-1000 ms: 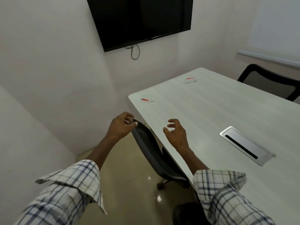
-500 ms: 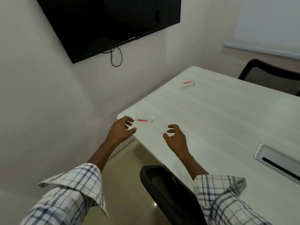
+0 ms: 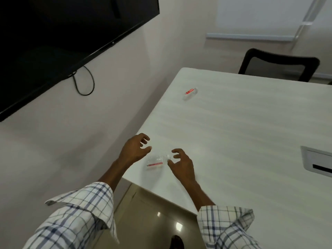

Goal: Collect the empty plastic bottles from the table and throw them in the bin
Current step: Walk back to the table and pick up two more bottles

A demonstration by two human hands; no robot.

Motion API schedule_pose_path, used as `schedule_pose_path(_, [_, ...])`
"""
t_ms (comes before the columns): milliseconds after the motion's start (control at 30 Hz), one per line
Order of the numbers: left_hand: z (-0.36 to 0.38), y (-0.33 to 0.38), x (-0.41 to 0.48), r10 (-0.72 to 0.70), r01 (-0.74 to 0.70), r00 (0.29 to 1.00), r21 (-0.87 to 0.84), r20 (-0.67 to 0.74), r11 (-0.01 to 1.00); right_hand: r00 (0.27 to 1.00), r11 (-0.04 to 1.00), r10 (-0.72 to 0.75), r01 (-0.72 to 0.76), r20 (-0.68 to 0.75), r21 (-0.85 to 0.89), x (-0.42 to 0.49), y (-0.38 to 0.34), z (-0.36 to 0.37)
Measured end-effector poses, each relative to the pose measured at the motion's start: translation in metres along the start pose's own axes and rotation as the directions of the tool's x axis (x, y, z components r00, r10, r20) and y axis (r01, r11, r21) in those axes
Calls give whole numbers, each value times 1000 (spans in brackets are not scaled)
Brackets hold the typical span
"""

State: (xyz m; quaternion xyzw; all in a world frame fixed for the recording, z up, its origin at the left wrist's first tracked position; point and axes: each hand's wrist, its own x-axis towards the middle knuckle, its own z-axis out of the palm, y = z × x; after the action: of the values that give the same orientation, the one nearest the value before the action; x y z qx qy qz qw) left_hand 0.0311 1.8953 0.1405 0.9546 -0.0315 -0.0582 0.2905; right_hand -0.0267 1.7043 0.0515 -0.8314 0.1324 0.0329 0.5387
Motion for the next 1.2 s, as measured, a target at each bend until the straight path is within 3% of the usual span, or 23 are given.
schedule_pose_path(133, [-3, -4, 78, 85, -84, 994, -5, 65, 996, 996, 994, 89, -91, -30, -64, 37, -12, 40])
schedule_pose_path(367, [9, -4, 180, 208, -207, 960, -24, 190, 978, 969, 950, 224, -193, 102, -245, 68, -18, 98])
schedule_pose_path(600, [21, -10, 260, 316, -318, 900, -44, 300, 947, 943, 846, 306, -333, -133, -417, 118, -23, 117])
schedule_pose_path(767, [38, -21, 292, 344, -357, 851, -43, 397, 933, 895, 831, 369, -438, -250, -342, 141, -15, 129])
schedule_pose_path(1000, [56, -27, 308, 375, -393, 807, -58, 457, 918, 872, 897, 334, -411, -359, -165, 155, -7, 136])
schedule_pose_path(1200, [68, -29, 313, 383, -405, 791, -61, 477, 912, 889, 871, 262, -386, -375, -305, 163, 4, 131])
